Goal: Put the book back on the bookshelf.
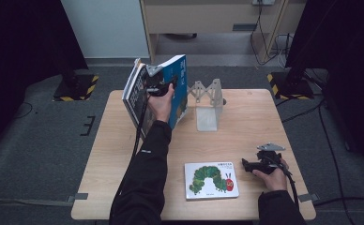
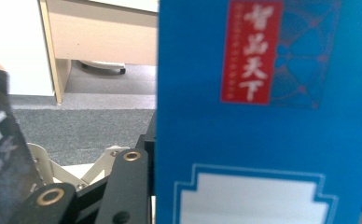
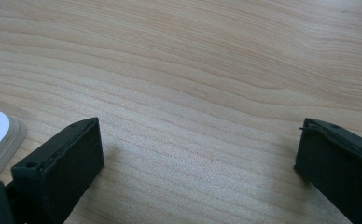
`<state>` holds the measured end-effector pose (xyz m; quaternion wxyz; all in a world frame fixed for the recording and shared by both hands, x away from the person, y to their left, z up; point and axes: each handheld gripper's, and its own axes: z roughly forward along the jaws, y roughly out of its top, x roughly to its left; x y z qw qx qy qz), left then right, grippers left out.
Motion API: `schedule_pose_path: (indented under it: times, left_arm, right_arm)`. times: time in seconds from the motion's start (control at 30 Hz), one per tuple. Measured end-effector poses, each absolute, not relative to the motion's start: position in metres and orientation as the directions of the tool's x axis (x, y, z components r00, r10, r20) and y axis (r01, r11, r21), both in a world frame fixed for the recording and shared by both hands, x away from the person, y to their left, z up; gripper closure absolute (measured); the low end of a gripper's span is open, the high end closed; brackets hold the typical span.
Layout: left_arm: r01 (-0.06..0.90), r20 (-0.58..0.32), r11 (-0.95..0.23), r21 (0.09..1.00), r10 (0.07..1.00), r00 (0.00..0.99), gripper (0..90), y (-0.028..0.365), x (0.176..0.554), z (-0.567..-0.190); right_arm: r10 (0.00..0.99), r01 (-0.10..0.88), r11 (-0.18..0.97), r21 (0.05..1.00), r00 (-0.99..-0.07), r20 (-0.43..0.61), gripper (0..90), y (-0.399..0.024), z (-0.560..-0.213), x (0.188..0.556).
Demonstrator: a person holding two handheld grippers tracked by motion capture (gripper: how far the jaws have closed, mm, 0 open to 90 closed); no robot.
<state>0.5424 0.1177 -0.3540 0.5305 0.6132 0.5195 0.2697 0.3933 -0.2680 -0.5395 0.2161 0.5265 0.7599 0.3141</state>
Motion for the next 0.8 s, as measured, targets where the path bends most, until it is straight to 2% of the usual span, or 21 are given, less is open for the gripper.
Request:
schedule_pose_path:
  times: [0.23,0.8]
  left_arm:
    - [0.395,-0.237,0.097,0.913,0.916,0.323,59.9,0.107,0.553,-0.368]
    - [0.38,-0.214,0.081,0.922,0.922,0.322,59.3,0.088,0.556,-0.377]
  right_arm:
    - [0.936,0.664,0.248,0.705,-0.352,0.002,1.0,-0.268,-0.54,0.393]
    - [0.937,0.664,0.245,0.706,-0.349,0.003,1.2,-0.268,-0.539,0.393]
